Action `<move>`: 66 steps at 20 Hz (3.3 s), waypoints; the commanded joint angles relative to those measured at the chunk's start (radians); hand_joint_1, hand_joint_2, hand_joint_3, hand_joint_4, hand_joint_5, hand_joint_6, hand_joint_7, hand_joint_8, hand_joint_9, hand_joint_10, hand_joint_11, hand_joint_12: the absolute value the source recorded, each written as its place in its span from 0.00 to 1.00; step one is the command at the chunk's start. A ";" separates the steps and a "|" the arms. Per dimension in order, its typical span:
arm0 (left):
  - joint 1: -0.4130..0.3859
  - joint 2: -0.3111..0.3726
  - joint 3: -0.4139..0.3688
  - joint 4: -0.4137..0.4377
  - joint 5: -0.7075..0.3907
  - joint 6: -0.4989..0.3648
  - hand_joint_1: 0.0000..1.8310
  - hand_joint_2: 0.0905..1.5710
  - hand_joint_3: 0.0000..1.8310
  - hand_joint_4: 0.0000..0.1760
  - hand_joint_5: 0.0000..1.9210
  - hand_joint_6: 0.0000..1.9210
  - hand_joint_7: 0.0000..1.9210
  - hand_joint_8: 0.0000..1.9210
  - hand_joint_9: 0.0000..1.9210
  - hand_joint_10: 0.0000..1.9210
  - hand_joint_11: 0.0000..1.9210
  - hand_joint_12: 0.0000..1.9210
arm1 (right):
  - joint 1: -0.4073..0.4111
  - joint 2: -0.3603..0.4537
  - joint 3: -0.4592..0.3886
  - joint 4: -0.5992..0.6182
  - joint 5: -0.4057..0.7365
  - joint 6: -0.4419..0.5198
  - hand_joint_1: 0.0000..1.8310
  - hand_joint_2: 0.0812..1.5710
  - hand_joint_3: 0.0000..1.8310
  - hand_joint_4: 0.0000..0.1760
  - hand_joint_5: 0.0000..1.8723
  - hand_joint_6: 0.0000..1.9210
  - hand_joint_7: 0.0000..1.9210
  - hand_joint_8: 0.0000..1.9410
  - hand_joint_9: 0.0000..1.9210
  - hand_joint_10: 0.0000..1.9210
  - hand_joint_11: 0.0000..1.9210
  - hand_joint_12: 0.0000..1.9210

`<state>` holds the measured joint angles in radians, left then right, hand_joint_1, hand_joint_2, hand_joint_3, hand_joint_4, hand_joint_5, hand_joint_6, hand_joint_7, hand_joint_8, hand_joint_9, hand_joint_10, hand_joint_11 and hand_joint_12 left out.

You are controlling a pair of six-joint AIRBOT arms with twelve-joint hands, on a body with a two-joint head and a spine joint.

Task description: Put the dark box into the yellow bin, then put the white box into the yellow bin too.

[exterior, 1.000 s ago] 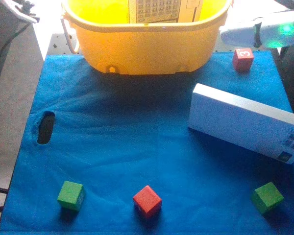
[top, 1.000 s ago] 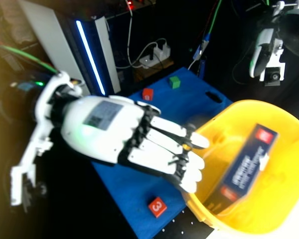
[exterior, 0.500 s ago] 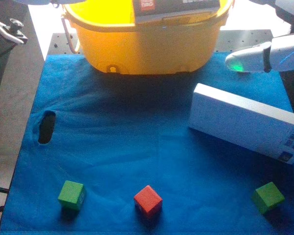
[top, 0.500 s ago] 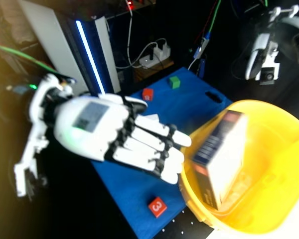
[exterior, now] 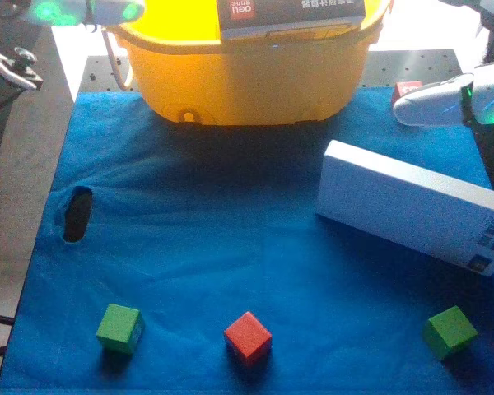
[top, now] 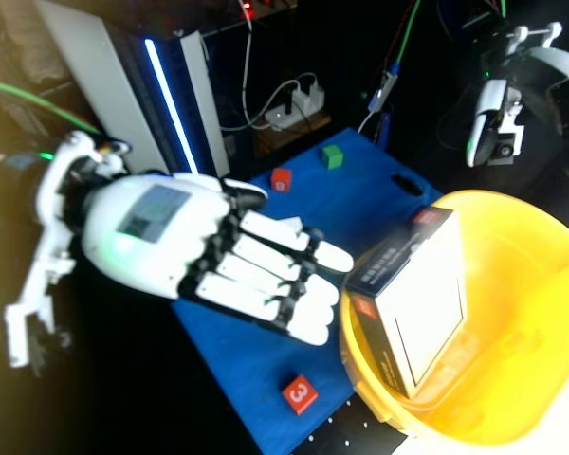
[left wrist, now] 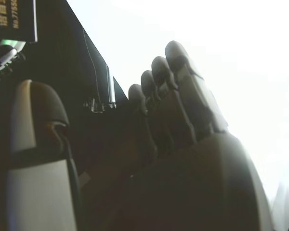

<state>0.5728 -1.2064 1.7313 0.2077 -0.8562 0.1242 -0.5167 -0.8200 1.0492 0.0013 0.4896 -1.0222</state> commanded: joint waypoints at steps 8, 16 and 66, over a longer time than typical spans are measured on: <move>0.038 0.005 0.001 -0.089 -0.112 0.001 0.64 0.53 0.00 0.00 0.27 0.01 0.26 0.01 0.27 0.00 0.26 0.04 | -0.054 0.042 -0.069 0.001 0.160 0.004 0.09 0.55 0.00 0.00 0.05 0.00 0.19 0.00 0.17 0.01 0.09 0.14; 0.070 0.003 -0.003 -0.119 -0.110 0.010 0.65 0.56 0.00 0.00 0.27 0.00 0.25 0.00 0.24 0.00 0.23 0.01 | -0.146 0.104 -0.157 0.019 0.217 0.004 0.08 0.58 0.00 0.00 0.05 0.00 0.15 0.00 0.13 0.00 0.03 0.11; 0.121 -0.010 0.007 -0.172 -0.119 0.012 0.50 0.70 0.00 0.00 0.41 0.00 0.50 0.01 0.53 0.02 0.30 0.59 | -0.171 -0.049 -0.038 0.096 0.274 0.004 0.71 0.65 0.00 0.00 0.54 0.40 0.66 0.34 0.67 0.37 0.55 0.68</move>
<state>0.6918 -1.2076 1.7348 0.0544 -0.9051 0.1413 -0.7006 -0.8700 1.0065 0.0929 0.6415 -1.0176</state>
